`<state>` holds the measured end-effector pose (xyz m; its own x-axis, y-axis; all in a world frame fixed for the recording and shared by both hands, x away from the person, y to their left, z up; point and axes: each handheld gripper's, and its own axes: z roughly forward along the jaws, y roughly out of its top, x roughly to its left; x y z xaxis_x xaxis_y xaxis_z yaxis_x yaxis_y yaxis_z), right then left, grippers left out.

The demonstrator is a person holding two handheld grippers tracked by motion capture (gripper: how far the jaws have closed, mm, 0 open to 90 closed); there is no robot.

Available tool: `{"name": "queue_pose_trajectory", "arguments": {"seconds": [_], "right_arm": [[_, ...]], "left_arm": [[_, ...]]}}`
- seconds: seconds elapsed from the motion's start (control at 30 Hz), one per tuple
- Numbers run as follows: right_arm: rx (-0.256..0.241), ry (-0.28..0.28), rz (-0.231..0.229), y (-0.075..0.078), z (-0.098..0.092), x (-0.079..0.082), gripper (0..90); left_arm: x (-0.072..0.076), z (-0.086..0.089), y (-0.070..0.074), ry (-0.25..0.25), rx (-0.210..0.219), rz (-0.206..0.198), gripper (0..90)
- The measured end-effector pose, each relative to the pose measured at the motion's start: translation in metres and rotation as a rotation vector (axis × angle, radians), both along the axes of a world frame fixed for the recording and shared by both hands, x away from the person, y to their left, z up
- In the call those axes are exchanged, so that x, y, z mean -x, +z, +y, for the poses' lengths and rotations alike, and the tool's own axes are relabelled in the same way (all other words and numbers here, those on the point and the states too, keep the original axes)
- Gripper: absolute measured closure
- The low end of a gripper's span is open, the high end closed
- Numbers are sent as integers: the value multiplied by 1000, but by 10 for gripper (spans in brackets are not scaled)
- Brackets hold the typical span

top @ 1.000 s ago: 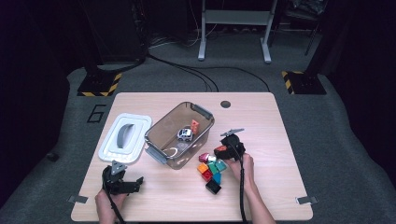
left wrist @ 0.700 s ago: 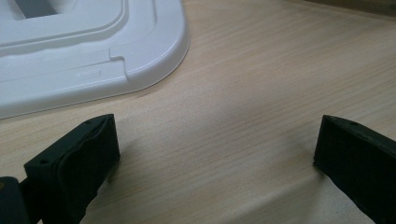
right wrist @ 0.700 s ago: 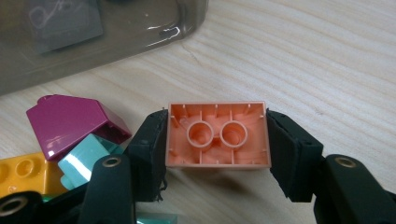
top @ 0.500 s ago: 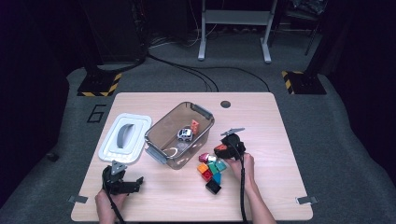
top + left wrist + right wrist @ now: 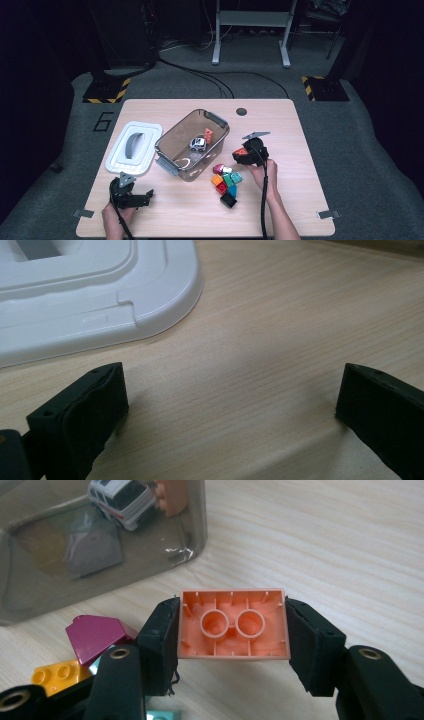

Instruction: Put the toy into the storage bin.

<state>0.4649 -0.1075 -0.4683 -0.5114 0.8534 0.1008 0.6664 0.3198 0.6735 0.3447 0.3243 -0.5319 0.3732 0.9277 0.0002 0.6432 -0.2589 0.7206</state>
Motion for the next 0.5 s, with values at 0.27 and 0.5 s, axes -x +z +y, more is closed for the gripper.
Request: {"name": "queue_pose_trajectory", "arguments": {"seconds": [0.27,0.5], "right_arm": [[-22,2,-18,12,-3,-3,431],[-22,9,-50,25,-9,-9,431]], "left_arm": [[0,0,0,-3,-2,5,0],[0,0,0,-4,-1,6,0]]}}
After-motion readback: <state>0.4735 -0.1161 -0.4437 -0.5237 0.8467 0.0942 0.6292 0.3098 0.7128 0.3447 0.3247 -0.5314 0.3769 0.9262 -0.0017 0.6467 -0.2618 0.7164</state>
